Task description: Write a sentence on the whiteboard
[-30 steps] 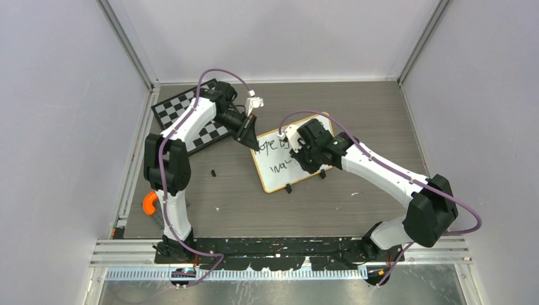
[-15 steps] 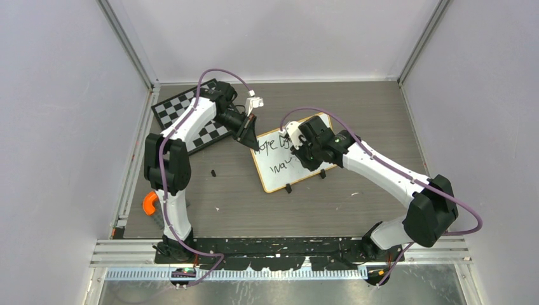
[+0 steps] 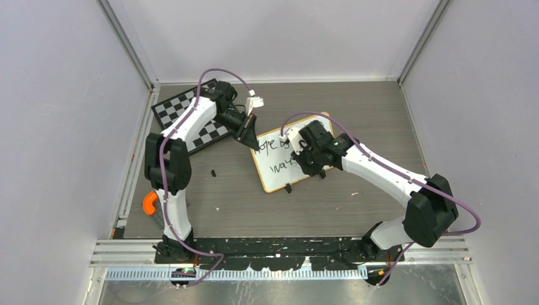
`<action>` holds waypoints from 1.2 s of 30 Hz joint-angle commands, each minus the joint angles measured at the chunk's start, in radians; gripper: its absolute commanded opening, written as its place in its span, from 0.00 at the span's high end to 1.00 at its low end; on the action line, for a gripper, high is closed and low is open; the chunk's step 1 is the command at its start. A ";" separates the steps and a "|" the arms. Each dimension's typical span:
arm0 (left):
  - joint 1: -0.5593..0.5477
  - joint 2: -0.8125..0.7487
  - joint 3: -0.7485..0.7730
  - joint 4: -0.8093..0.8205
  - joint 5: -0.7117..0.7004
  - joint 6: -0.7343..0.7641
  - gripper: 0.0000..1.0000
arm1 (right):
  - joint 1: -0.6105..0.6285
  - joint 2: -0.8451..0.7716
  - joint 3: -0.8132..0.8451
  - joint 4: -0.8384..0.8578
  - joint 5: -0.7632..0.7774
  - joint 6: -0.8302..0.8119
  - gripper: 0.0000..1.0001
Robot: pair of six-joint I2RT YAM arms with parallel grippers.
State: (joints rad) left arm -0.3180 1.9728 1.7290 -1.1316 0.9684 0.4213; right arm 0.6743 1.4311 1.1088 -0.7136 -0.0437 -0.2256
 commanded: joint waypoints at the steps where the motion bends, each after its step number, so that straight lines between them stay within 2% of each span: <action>1: -0.001 0.019 0.027 0.001 -0.019 -0.021 1.00 | 0.008 -0.018 -0.031 0.032 0.001 0.015 1.00; 10: -0.001 0.016 0.021 0.002 -0.019 -0.020 1.00 | 0.048 0.001 -0.051 0.031 -0.011 0.022 1.00; 20: -0.001 0.013 0.020 0.004 -0.020 -0.019 1.00 | 0.075 0.037 0.032 0.027 -0.020 0.022 1.00; 28: -0.001 0.019 0.039 -0.008 -0.022 -0.018 1.00 | 0.069 -0.058 0.002 0.004 -0.010 0.005 1.00; 36: -0.001 0.023 0.044 -0.007 -0.021 -0.017 1.00 | -0.009 -0.111 -0.041 -0.019 -0.009 -0.003 1.00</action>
State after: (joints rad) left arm -0.3187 1.9751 1.7386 -1.1374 0.9680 0.4225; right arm 0.6949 1.3529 1.0809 -0.7307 -0.0616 -0.2138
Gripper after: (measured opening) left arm 0.084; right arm 0.193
